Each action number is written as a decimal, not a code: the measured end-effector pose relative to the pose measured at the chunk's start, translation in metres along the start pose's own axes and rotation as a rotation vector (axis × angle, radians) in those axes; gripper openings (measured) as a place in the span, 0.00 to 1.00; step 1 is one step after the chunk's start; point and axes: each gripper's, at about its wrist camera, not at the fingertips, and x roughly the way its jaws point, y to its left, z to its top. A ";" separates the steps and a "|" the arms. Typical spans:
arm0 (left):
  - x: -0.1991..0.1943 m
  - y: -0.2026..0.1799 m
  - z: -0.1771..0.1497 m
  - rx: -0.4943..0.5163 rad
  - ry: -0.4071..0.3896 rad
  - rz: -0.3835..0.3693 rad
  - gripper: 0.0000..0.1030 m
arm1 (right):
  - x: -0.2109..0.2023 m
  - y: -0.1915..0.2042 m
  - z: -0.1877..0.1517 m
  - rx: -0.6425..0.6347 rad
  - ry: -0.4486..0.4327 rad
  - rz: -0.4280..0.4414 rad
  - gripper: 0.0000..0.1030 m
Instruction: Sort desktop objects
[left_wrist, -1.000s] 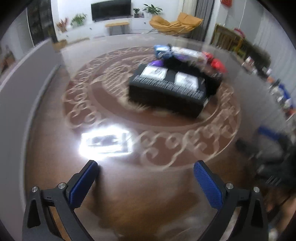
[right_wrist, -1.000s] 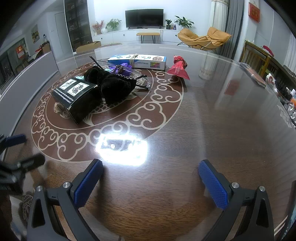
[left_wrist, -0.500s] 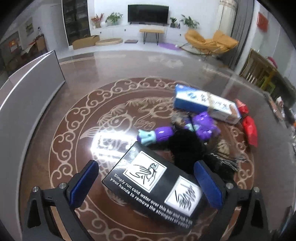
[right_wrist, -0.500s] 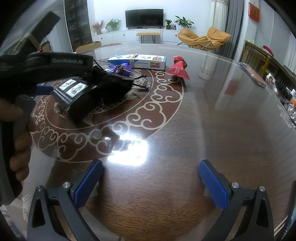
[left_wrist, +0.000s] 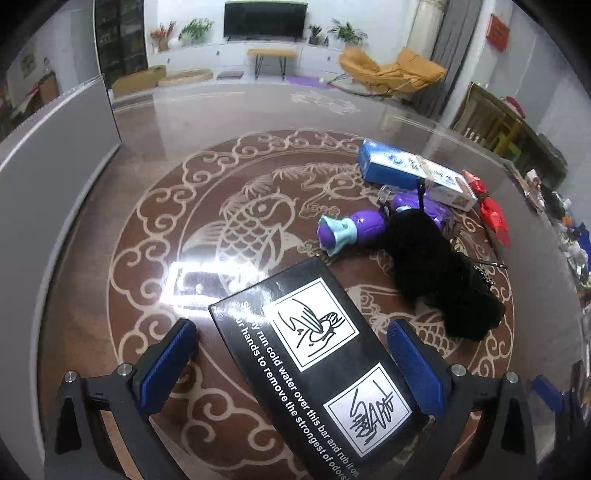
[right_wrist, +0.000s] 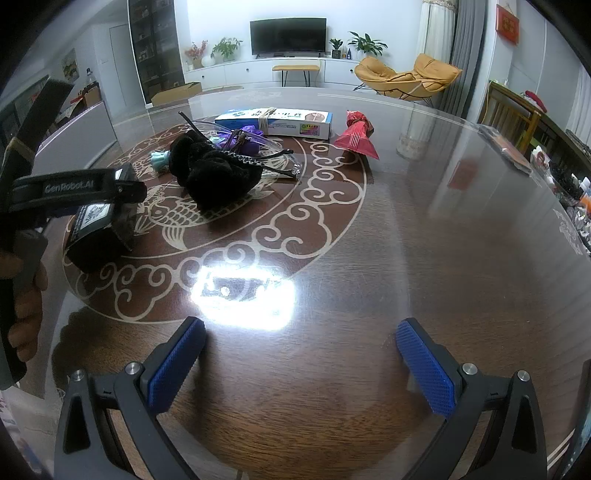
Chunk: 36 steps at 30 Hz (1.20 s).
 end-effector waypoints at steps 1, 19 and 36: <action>-0.001 0.000 -0.002 0.008 -0.009 0.000 1.00 | 0.000 0.000 0.000 0.000 0.000 0.000 1.00; 0.006 -0.016 -0.009 0.079 -0.049 0.086 1.00 | 0.000 0.000 0.000 -0.001 0.000 0.000 1.00; 0.007 -0.013 -0.011 0.108 -0.044 0.064 1.00 | 0.000 0.000 -0.001 -0.001 0.000 0.000 1.00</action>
